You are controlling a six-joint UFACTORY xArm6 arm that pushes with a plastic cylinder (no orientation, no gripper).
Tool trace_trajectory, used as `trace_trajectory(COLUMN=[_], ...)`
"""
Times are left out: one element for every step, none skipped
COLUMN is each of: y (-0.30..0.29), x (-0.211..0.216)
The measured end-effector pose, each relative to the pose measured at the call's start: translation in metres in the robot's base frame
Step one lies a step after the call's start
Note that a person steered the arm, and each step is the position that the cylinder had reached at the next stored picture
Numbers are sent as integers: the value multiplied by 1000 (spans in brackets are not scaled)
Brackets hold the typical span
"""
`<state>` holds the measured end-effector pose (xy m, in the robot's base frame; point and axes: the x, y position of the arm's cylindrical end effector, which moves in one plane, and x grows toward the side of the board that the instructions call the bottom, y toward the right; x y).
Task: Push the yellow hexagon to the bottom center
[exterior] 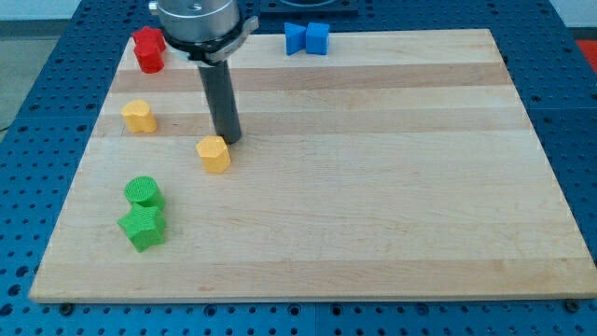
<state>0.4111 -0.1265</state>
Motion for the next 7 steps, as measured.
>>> trace_trajectory(y=[-51,-75,-66,0,45,10,-37], x=[0,5,35,56,60,56,43])
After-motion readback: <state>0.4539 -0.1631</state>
